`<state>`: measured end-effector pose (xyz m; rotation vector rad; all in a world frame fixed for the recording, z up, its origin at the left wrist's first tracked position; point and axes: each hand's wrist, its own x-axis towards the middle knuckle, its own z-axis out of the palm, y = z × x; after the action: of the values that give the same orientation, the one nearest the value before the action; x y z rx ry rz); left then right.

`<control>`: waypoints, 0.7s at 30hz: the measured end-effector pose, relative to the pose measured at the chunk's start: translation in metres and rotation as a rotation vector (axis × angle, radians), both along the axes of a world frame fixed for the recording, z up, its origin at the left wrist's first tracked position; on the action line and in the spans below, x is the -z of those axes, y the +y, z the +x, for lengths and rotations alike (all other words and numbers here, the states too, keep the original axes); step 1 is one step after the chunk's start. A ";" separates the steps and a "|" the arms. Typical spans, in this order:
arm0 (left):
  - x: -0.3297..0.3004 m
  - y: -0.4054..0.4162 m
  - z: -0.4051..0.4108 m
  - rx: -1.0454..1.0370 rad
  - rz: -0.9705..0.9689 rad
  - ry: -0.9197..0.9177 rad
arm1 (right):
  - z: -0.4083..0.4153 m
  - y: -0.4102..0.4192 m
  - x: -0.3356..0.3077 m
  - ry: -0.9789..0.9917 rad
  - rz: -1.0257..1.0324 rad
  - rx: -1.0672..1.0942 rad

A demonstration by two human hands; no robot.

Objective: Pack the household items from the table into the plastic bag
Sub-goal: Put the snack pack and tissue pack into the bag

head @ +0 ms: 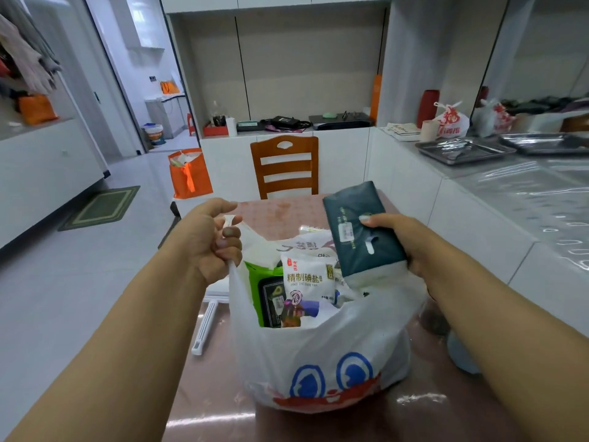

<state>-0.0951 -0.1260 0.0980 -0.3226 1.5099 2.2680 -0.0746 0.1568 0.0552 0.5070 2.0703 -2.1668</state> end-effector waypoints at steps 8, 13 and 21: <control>-0.003 -0.001 -0.004 0.024 0.006 -0.033 | -0.006 -0.077 -0.020 0.140 0.921 -0.643; -0.007 -0.003 -0.002 0.049 0.009 -0.034 | -0.022 -0.114 -0.012 0.129 1.048 -0.901; -0.007 -0.006 -0.001 0.049 0.007 -0.036 | -0.031 -0.139 0.036 0.541 0.973 -0.506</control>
<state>-0.0958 -0.1317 0.1049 -0.3183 1.4753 2.2176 -0.1056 0.0178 0.0194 -0.5881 3.0097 -0.9739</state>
